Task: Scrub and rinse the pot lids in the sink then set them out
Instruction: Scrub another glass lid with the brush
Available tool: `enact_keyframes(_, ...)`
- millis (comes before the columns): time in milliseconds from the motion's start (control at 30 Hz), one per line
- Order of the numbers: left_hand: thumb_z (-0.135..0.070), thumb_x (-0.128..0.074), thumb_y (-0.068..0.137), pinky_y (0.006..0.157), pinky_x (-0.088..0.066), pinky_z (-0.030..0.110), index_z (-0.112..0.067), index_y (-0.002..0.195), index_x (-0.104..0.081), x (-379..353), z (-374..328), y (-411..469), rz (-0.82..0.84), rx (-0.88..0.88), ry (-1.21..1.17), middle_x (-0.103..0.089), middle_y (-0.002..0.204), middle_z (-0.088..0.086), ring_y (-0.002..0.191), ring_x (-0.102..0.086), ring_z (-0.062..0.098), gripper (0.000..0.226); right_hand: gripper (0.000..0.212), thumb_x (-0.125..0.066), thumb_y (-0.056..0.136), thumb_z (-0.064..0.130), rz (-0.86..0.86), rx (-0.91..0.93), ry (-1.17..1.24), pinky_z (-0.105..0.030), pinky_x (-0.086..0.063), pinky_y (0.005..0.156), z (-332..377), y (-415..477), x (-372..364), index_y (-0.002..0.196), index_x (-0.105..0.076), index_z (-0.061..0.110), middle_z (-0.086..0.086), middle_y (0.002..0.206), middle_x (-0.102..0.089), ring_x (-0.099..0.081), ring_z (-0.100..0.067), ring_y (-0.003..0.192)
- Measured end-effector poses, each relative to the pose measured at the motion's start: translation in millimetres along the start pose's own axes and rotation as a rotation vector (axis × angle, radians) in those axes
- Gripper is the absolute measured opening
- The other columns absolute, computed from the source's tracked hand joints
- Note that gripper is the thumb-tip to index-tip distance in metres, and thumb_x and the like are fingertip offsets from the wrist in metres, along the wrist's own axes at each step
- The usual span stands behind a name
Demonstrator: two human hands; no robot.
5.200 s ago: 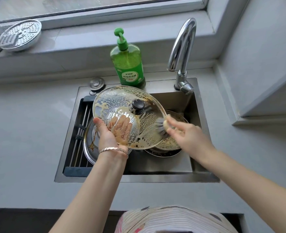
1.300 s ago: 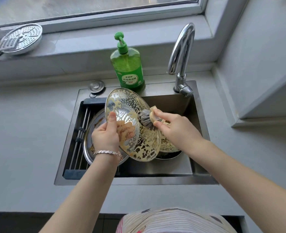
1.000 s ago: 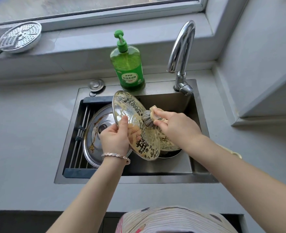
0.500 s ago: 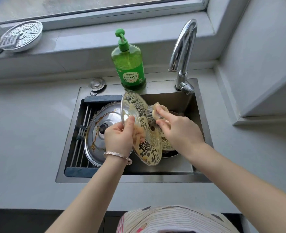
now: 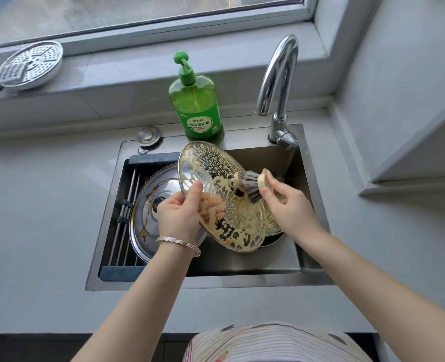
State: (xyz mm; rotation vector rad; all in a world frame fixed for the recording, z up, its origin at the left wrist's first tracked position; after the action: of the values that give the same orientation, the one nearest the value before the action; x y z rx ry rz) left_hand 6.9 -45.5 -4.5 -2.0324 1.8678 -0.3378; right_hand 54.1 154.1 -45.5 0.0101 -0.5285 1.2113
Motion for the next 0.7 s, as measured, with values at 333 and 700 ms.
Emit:
enact_keyframes(333, -0.027, -0.063, 0.085, 0.061, -0.057, 0.047, 0.003, 0.072, -0.065, -33.3, 18.9, 1.4, 0.233, -0.160, 0.603, -0.069, 0.068, 0.019, 0.066, -0.068, 0.033, 0.033, 0.039, -0.058, 0.088, 0.040, -0.019, -0.345, 0.175, -0.019, -0.031, 0.041, -45.3, -1.0, 30.1, 0.105, -0.062, 0.005, -0.003, 0.069, -0.061, -0.041, -0.008, 0.043)
enact_keyframes(700, -0.040, -0.027, 0.101, 0.067, -0.036, 0.030, -0.008, 0.106, -0.056, -153.0, 77.8, -47.4, 0.766, -0.603, 1.754, -0.064, 0.102, 0.011, 0.090, -0.060, 0.030, 0.043, 0.020, -0.066, 0.080, 0.017, -0.082, -0.600, 0.275, -0.018, -0.023, 0.032, -75.3, -12.8, 47.2, 0.072, -0.050, 0.008, -0.010, 0.057, -0.054, -0.031, -0.007, 0.031)
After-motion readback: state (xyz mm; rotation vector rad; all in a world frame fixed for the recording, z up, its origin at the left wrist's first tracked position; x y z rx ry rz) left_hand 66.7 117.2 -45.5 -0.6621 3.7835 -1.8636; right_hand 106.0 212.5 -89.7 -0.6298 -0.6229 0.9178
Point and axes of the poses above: each hand's wrist, its own y-axis towards the middle knuckle, its own x-axis out of the back of the hand, z = x × y, the point moved 9 cm from there along y, towards the middle knuckle
